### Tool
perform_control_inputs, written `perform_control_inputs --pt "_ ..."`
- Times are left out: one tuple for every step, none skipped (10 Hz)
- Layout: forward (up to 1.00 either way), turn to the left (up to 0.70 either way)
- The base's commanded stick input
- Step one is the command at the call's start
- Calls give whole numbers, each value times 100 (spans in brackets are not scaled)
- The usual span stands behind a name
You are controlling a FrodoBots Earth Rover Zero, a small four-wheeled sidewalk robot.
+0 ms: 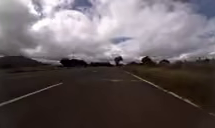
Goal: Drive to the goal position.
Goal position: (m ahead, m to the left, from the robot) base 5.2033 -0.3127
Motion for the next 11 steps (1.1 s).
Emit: perform_control_inputs --pt "70 0" --pt "70 0" --pt "70 0" --pt "70 0" --pt "70 0" --pt "70 0" --pt "70 0" --pt "70 0" --pt "70 0" --pt "70 0" --pt "70 0"
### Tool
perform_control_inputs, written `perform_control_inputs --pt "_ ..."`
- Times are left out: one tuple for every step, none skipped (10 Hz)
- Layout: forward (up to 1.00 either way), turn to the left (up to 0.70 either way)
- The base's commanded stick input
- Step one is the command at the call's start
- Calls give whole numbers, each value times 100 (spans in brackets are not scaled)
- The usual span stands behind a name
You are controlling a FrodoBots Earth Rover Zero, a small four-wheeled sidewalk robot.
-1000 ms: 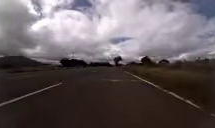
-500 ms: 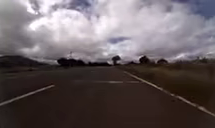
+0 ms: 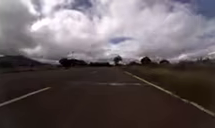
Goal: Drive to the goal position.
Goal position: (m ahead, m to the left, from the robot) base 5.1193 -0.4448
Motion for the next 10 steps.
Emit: perform_control_inputs --pt "70 0" --pt "70 0" --pt "70 0" --pt "70 0" --pt "70 0" --pt "70 0" --pt "70 0" --pt "70 0" --pt "70 0" --pt "70 0"
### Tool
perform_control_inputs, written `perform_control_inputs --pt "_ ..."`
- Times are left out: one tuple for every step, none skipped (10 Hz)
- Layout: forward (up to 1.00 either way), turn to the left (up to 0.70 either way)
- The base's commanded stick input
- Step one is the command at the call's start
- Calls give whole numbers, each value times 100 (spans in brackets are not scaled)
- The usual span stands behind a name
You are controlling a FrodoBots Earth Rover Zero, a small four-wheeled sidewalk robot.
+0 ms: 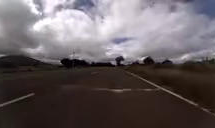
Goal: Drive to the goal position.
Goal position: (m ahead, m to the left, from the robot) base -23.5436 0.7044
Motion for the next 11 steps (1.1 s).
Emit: perform_control_inputs --pt "70 0" --pt "70 0" --pt "70 0" --pt "70 0" --pt "70 0" --pt "70 0" --pt "70 0" --pt "70 0" --pt "70 0" --pt "70 0" --pt "70 0"
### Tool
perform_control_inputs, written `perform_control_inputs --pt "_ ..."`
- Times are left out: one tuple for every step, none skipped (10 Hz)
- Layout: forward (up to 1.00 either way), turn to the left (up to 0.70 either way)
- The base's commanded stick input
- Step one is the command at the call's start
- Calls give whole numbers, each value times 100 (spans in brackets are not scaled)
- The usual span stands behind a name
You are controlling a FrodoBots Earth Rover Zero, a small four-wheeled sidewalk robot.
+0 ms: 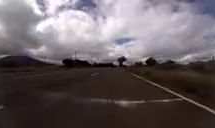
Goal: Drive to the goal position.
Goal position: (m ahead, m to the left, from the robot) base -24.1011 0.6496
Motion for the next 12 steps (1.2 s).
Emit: perform_control_inputs --pt "70 0" --pt "70 0" --pt "70 0" --pt "70 0" --pt "70 -4" --pt "70 -8" --pt "70 -22" --pt "70 -35" --pt "70 -35" --pt "70 -35" --pt "70 -35" --pt "70 -35"
